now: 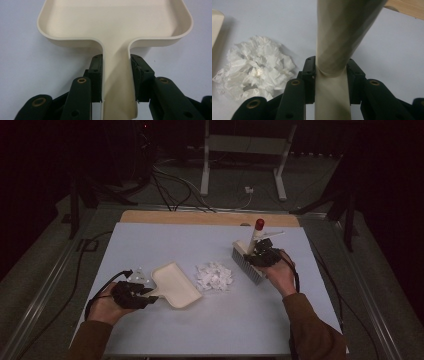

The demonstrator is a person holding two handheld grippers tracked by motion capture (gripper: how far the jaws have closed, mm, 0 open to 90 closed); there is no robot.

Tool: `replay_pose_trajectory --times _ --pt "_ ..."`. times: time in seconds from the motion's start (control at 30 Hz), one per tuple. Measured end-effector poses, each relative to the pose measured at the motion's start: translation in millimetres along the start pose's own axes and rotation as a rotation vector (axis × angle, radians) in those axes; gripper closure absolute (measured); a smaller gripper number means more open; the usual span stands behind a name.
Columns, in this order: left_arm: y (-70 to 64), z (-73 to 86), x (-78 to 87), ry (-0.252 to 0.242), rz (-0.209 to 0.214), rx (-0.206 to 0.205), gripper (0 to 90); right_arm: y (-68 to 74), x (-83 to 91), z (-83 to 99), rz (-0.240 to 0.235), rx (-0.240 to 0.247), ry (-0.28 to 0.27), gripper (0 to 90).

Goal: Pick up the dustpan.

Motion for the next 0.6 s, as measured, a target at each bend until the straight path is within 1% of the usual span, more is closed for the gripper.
replay_pose_trajectory --times 0.17,0.3,0.4,0.53,0.57,0.6 --pt "-1.8 -0.4 -1.2 0.008 0.011 -0.012 66.6 0.3 -0.1 0.0 -0.001 0.001 0.001 67.5" --pt "-2.3 -0.9 -1.2 0.017 0.012 -0.016 66.6 0.4 0.0 0.2 -0.003 0.002 0.003 67.5" --pt "-3.9 -2.0 -1.3 0.025 0.015 -0.03 66.6 0.8 -0.1 0.3 -0.005 0.003 0.003 67.5" --pt "-6.8 -3.8 -2.1 0.035 0.02 -0.038 66.6 1.6 -0.4 0.1 -0.008 0.002 0.004 67.5" --pt "-6.8 -4.3 -2.2 0.041 0.019 -0.05 66.6 1.7 -0.5 0.1 -0.008 0.003 0.004 67.5" --pt "-7.3 -4.7 -2.5 0.042 0.022 -0.05 66.6 1.8 -0.6 0.0 -0.008 0.003 0.004 67.5"
Point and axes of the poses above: each handheld gripper's, and its own axes: x roughly backward along the jaws, z roughly out of its underside, y roughly to its left, the point moved 4 cm from there along -x, roughly forward along the jaws, and after that the axes turned 6 degrees about -z, right-handed, at the moved point
